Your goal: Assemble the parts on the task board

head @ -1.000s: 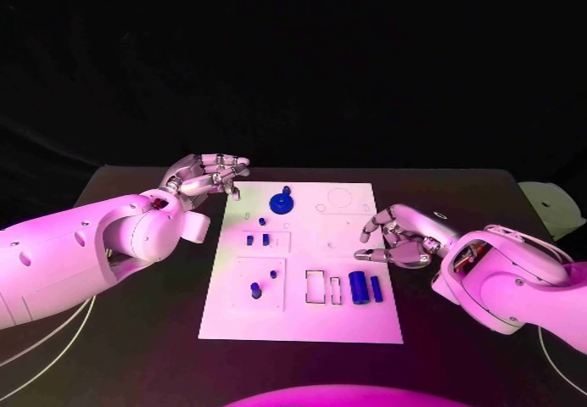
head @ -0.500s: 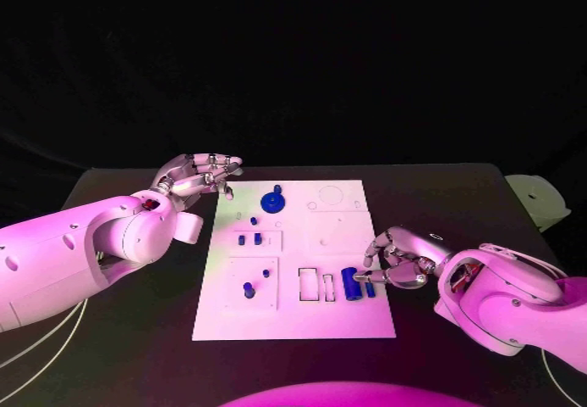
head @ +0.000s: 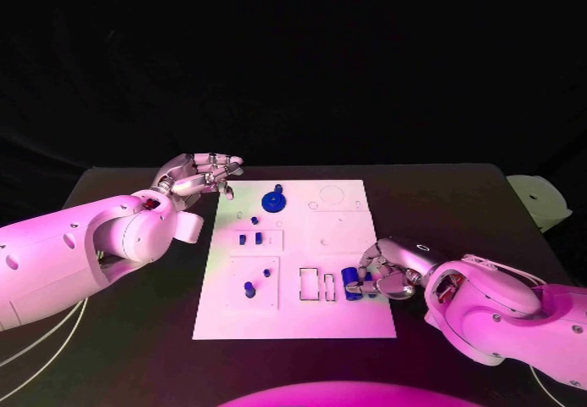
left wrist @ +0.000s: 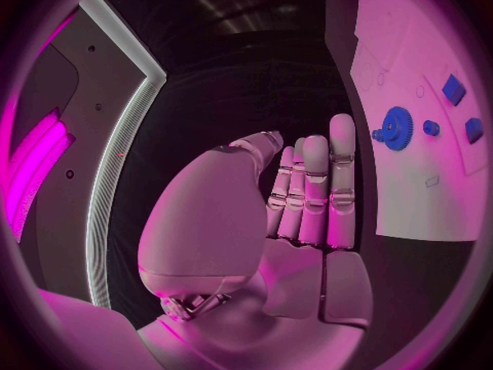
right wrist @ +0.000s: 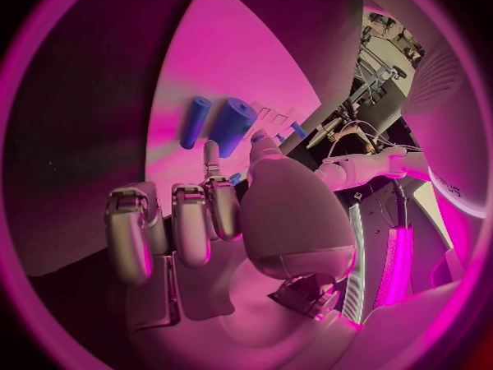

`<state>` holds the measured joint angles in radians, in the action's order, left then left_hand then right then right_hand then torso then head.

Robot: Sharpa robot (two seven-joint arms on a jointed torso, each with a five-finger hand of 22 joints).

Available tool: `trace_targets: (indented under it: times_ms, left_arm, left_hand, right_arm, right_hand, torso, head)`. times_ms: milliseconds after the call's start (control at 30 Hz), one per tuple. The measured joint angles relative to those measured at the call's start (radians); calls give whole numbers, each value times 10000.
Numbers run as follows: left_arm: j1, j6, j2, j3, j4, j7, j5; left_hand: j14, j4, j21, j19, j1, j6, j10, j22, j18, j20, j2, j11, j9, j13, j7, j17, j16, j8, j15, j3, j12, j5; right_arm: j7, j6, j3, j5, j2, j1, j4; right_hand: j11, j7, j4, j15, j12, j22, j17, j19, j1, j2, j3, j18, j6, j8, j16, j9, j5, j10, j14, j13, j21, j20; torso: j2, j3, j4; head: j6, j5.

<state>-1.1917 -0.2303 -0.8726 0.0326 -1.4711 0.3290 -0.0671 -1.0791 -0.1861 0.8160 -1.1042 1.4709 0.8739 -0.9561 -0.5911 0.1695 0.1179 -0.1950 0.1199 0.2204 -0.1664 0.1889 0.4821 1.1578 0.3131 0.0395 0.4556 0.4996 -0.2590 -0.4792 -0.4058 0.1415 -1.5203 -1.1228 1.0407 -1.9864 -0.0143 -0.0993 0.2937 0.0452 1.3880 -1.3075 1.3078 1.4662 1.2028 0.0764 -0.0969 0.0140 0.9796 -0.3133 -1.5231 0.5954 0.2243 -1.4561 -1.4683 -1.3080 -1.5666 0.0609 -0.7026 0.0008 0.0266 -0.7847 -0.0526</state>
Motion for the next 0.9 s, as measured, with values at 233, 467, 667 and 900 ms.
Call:
trace_targets:
  times_ms: [233,467,667,900]
  left_arm:
    - [-1,0,-13,1,-9,-4,1]
    - [-2,5,-22,2,-29,-13,3]
    - [-2,11,-36,2,-38,-27,4]
    - [-2,18,-61,2,-54,-47,5]
  left_hand:
    - [0,0,0,0,0,0,37,15,0,0,0,-37,0,-13,0,-10,0,49,0,0,38,0]
    - [0,0,0,0,0,0,37,14,0,0,0,-37,1,-13,0,-10,0,49,0,0,38,0]
    - [0,0,0,0,0,0,37,14,0,0,0,-37,8,-12,0,-10,0,49,0,0,38,0]
    - [0,0,0,0,0,0,36,14,0,0,0,-37,7,-11,0,-9,0,49,0,0,38,0]
  right_arm:
    - [-144,38,-3,-224,223,-83,193]
    - [-235,149,-3,-493,506,-197,437]
    - [-275,238,-30,-827,700,-219,568]
    - [-296,216,-35,-1060,761,-259,582]
  right_hand:
    - [0,0,0,0,40,1,-1,0,0,0,0,1,0,0,1,8,0,0,0,1,0,0]
    - [0,29,-17,-1,40,2,-2,0,0,0,-16,1,31,-45,1,70,0,0,0,2,1,0]
    - [36,32,-27,28,91,2,-2,0,3,-3,-25,1,48,-161,1,113,0,-36,30,2,1,1]
    - [62,114,-31,71,268,-6,-3,-3,340,-339,-85,2,157,-234,-37,189,124,-61,-2,3,1,-69]
  torso:
    - [-4,3,-2]
    - [-7,5,-7]
    - [-7,4,-5]
    - [-5,-7,-7]
  head:
    - [-13,-9]
    - [-25,6]
    - [-50,9]
    - [-73,10]
